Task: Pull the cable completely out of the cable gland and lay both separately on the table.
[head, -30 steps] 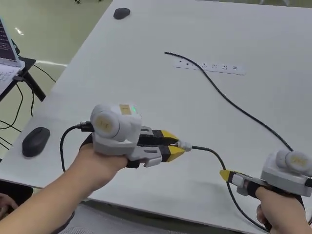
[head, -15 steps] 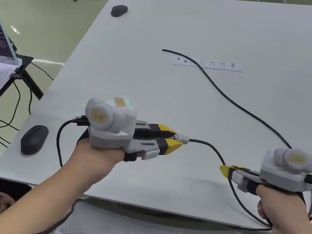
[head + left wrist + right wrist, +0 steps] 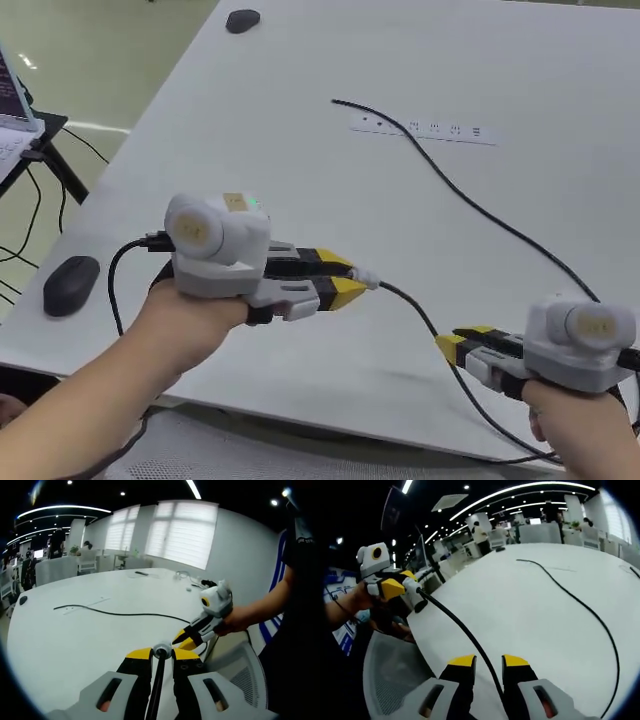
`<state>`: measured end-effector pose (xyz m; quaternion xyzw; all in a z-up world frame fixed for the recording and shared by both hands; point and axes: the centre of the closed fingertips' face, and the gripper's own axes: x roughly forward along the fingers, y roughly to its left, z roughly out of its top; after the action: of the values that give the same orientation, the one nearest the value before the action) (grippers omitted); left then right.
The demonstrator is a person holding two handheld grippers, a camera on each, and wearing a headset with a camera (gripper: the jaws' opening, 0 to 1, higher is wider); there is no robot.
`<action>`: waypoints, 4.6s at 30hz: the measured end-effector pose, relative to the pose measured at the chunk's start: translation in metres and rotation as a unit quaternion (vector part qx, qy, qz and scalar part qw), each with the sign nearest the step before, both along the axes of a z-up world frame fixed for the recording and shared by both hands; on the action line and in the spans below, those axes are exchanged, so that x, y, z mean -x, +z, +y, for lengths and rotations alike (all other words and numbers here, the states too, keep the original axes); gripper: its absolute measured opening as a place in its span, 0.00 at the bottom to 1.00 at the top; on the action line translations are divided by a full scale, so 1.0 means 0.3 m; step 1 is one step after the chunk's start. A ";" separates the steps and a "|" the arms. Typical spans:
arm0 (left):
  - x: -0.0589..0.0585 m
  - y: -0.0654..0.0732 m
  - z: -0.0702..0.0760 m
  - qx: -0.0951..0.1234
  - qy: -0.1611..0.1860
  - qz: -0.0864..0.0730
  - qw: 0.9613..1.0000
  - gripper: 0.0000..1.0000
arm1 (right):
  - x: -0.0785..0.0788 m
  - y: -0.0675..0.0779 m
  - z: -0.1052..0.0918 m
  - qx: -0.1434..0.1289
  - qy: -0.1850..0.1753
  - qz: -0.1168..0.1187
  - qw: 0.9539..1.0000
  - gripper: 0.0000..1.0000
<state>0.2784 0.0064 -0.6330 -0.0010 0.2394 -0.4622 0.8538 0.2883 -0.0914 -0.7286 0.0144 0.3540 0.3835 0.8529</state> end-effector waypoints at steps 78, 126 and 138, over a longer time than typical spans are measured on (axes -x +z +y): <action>-0.014 0.067 0.028 0.093 0.038 0.006 0.995 0.15 | -0.042 0.047 -0.026 0.088 0.062 -0.075 0.991 0.00; 0.012 -0.253 0.353 0.027 -0.018 -0.003 0.999 0.15 | -0.187 0.030 0.575 0.182 0.200 -0.122 0.955 0.00; 0.032 -0.397 0.456 0.007 -0.009 0.018 1.000 0.15 | -0.169 -0.114 0.755 0.201 0.256 -0.094 0.941 0.00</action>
<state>0.2687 0.1432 -0.7522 -0.0130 0.2515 -0.4712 0.8453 0.3390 0.1351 -0.7627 -0.2845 0.3332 0.5096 0.7405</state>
